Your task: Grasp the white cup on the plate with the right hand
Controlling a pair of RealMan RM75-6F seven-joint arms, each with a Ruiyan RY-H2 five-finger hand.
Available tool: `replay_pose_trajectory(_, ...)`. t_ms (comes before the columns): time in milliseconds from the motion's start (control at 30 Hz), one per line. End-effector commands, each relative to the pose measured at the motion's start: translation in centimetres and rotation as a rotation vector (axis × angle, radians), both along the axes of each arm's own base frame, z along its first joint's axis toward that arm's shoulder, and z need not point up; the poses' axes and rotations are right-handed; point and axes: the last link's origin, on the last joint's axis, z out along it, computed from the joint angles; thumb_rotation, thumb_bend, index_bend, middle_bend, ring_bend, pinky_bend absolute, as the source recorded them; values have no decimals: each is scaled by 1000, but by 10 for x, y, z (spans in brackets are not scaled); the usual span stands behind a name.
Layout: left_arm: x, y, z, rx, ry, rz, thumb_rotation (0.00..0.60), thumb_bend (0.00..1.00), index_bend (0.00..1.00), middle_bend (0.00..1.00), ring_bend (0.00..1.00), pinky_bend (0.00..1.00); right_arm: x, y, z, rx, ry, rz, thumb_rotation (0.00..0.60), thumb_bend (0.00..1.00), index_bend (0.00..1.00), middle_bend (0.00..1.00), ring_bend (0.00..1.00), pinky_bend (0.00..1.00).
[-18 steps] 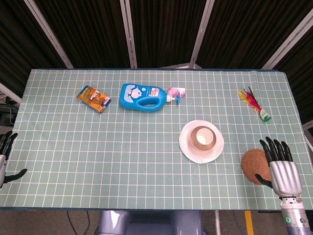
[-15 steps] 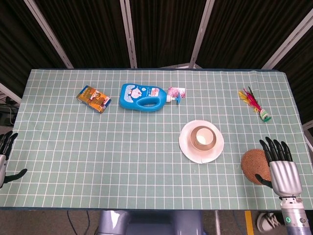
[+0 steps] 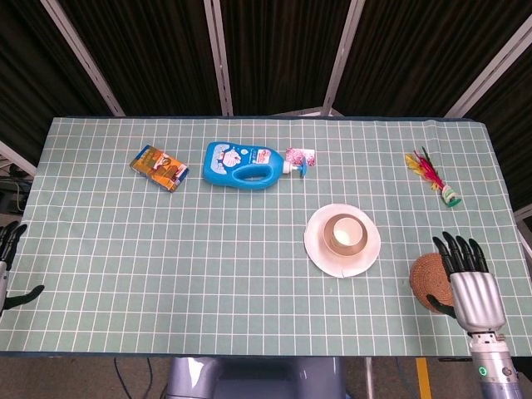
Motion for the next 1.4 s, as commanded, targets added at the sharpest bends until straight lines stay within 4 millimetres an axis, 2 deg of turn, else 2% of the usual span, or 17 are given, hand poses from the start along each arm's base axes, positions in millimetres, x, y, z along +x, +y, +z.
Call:
replay_pose_trajectory(33,0,0,0,1,-1,1,600,0,0,0,0,0,9,-7,-5,-24,-8,45,600,0,95,0,0,0)
replay_pose_trajectory(100,0,-1,1,3,-2,-1,600,0,0,0,0,0,15,-11,-10,-20,-8,61,600,0,193,0,0,0)
replay_pose_trajectory(200,1,-1,1,6,-2,-2,600,0,0,0,0,0,30,-23,-21,7,-10,87,600,23,270,8,0,0)
replay_pose_trajectory(267,1,-2,2,6,-3,-4,600,0,0,0,0,0,45,-37,-35,41,-16,107,600,34,289,12,0,0)
replay_pose_trajectory(367,1,-2,2,5,-4,-3,600,0,0,0,0,0,55,-52,-48,73,-21,91,600,40,318,12,0,0)
replay_pose_trajectory(633,-1,-1,5,11,-17,3,600,0,0,0,0,0,73,-94,-95,136,-37,33,600,101,408,47,0,0)
replay_pose_trajectory(900,-1,-1,4,8,-18,1,600,0,0,0,0,0,75,-107,-114,139,-42,14,600,144,459,80,0,0)
replay_pose_trajectory(1100,-1,-1,5,10,-21,-1,600,0,0,0,0,0,75,-113,-118,129,-48,10,600,223,515,117,0,0)
replay_pose_trajectory(1400,-1,-1,5,7,-24,-4,600,0,0,0,0,0,69,-114,-127,152,-55,-20,600,268,562,148,0,0)
